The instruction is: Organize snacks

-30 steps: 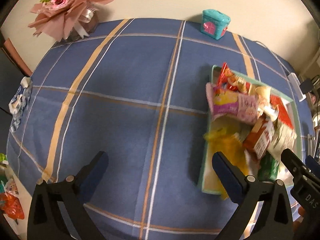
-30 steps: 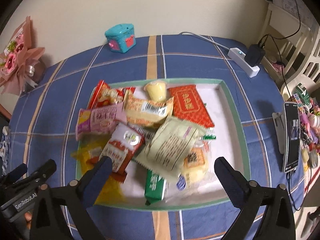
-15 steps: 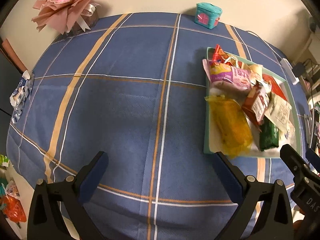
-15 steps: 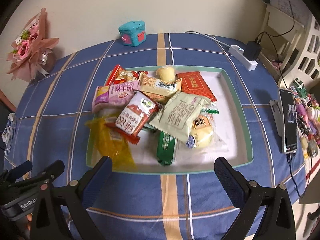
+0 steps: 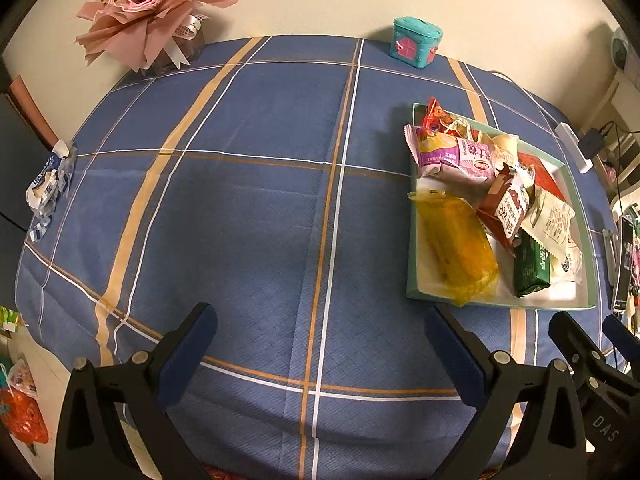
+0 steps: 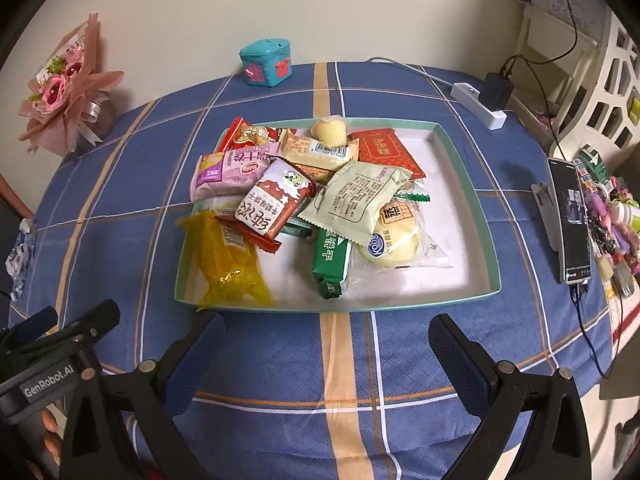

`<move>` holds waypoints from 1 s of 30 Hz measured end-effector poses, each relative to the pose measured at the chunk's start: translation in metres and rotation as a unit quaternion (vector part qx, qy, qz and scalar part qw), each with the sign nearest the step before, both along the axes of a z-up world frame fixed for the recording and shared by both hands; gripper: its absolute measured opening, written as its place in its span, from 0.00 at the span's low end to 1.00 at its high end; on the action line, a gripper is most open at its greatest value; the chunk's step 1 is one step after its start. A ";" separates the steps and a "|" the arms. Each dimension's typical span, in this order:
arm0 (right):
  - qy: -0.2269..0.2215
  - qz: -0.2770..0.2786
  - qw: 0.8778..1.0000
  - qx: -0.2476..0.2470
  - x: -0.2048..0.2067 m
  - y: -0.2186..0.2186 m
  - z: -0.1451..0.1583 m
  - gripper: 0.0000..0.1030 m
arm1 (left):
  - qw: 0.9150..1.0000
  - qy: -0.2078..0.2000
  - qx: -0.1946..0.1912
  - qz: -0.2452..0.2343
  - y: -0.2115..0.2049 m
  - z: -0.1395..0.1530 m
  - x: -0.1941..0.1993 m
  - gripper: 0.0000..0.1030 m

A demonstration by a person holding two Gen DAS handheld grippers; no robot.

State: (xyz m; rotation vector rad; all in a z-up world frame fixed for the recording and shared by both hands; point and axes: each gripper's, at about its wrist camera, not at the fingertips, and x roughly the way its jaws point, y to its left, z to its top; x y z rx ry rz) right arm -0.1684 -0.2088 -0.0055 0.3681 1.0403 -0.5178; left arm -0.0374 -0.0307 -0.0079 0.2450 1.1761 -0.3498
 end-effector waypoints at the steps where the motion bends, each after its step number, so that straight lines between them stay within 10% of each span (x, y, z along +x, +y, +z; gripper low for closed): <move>1: 0.000 0.000 1.000 0.000 0.000 0.000 0.000 1.00 | 1.000 0.000 0.000 0.000 0.000 0.000 0.000 1.00; 30: 0.013 0.000 1.000 -0.014 0.004 -0.002 0.002 1.00 | 1.000 -0.001 0.002 -0.005 -0.002 0.001 0.003 1.00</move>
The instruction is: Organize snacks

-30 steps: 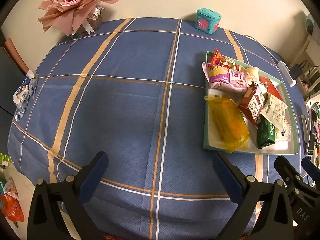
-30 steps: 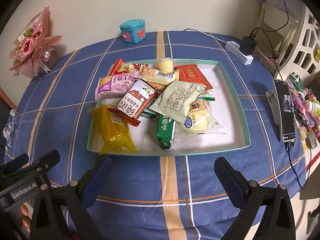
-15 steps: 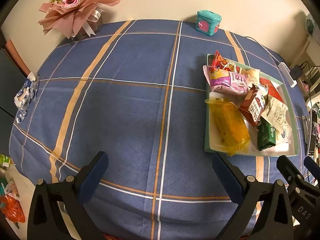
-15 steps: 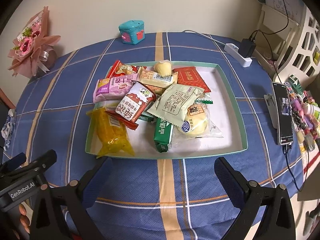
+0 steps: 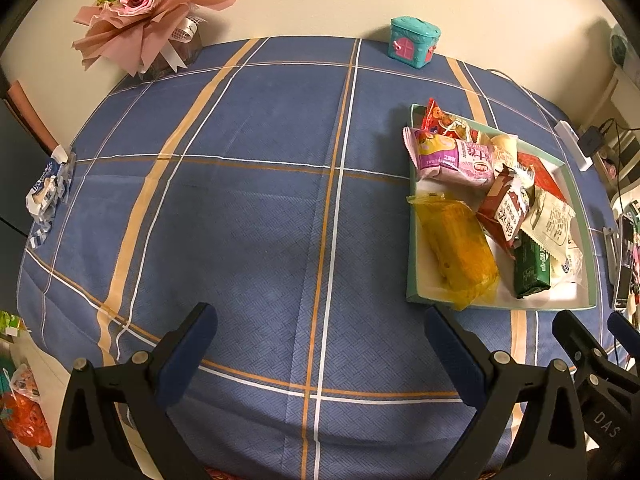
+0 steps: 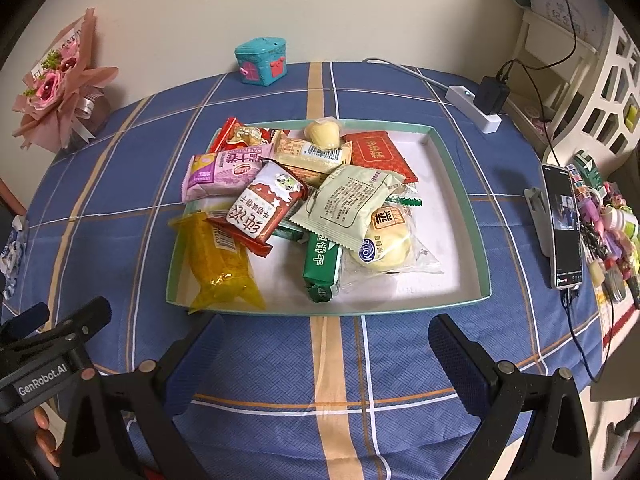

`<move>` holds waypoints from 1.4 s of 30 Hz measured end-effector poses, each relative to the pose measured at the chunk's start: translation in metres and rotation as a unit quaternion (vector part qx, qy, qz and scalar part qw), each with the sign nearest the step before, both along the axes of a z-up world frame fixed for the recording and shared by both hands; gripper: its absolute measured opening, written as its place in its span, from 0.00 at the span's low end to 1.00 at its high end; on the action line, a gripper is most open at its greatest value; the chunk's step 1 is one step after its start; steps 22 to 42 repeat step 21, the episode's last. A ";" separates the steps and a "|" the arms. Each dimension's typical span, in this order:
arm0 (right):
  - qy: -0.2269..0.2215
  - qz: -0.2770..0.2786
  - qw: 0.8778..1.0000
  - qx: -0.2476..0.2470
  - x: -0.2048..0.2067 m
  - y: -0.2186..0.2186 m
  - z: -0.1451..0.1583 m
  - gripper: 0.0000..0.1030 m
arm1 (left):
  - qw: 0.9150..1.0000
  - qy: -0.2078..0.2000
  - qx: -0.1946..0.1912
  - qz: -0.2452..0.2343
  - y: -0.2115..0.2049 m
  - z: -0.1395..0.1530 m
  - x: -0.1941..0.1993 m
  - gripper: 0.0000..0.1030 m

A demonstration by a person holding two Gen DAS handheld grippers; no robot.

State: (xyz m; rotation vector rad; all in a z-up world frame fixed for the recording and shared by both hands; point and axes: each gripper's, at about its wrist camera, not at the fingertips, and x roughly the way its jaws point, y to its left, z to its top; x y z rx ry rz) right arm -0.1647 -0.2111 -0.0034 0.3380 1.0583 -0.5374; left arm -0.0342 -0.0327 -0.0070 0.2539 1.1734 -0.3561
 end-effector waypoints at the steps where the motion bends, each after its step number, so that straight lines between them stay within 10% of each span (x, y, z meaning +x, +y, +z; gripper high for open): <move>1: -0.001 -0.001 1.000 0.000 0.000 0.000 0.000 1.00 | 1.000 0.000 0.000 0.001 0.000 0.000 0.000 1.00; 42: 0.001 -0.001 1.000 0.001 0.000 0.000 -0.001 1.00 | 1.000 -0.020 -0.002 0.010 0.001 0.006 -0.002 1.00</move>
